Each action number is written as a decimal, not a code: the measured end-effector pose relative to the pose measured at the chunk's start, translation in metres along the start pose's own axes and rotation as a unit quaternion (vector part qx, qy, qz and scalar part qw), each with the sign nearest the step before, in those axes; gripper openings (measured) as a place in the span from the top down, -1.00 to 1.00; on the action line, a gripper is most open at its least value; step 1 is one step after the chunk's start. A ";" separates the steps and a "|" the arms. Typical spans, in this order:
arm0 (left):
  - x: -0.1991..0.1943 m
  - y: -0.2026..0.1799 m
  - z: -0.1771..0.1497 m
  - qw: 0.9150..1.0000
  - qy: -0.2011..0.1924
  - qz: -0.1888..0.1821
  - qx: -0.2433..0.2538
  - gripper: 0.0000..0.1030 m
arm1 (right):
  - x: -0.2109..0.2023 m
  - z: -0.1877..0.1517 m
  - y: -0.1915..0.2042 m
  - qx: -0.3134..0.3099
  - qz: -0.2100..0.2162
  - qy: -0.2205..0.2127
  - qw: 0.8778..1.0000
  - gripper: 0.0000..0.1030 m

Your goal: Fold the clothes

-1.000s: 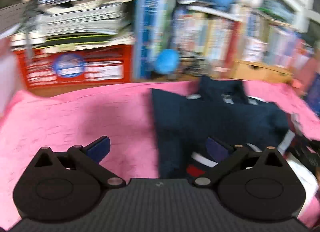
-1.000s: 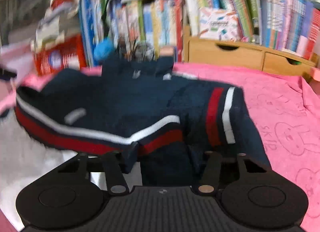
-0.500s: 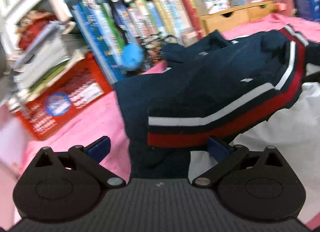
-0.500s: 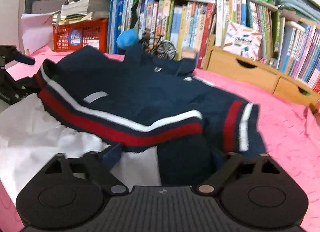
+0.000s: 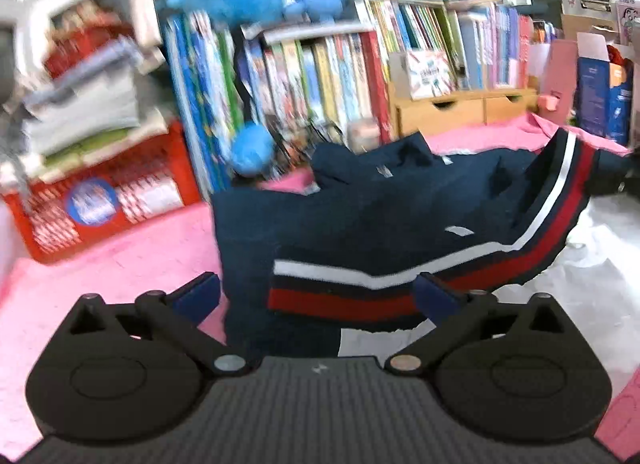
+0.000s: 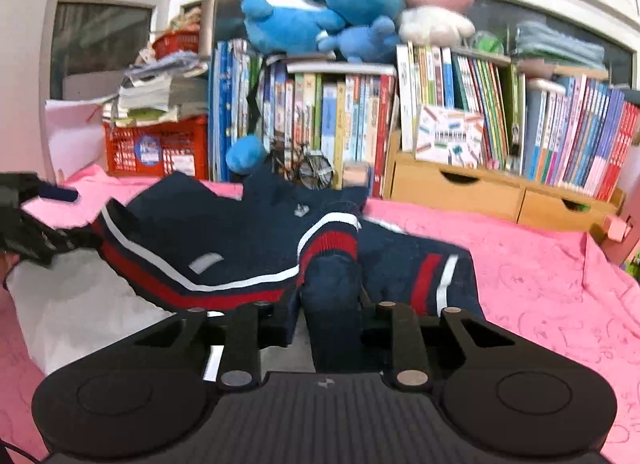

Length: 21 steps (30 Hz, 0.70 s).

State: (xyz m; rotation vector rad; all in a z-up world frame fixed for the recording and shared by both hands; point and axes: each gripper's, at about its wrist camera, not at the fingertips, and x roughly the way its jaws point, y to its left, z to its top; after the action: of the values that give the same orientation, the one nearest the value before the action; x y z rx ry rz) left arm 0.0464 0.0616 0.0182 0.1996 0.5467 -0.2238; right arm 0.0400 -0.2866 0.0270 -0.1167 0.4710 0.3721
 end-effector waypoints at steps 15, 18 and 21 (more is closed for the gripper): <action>-0.026 -0.015 -0.010 0.999 -0.039 0.032 0.015 0.53 | 0.027 -0.023 0.009 0.003 0.036 0.068 0.997 0.24; -0.014 -0.020 -0.009 0.998 -0.028 0.001 0.059 -1.00 | 0.018 -0.020 0.009 -0.002 0.033 0.051 0.998 0.43; 0.016 -0.021 -0.008 0.999 0.025 -0.010 0.044 -0.93 | 0.025 -0.020 0.000 0.012 0.030 0.066 0.997 0.14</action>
State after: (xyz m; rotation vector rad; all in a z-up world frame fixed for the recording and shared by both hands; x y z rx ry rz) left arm 0.0503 0.0408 0.0004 0.2864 0.5884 -0.2637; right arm 0.0520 -0.2820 -0.0026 -0.1038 0.6099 0.4180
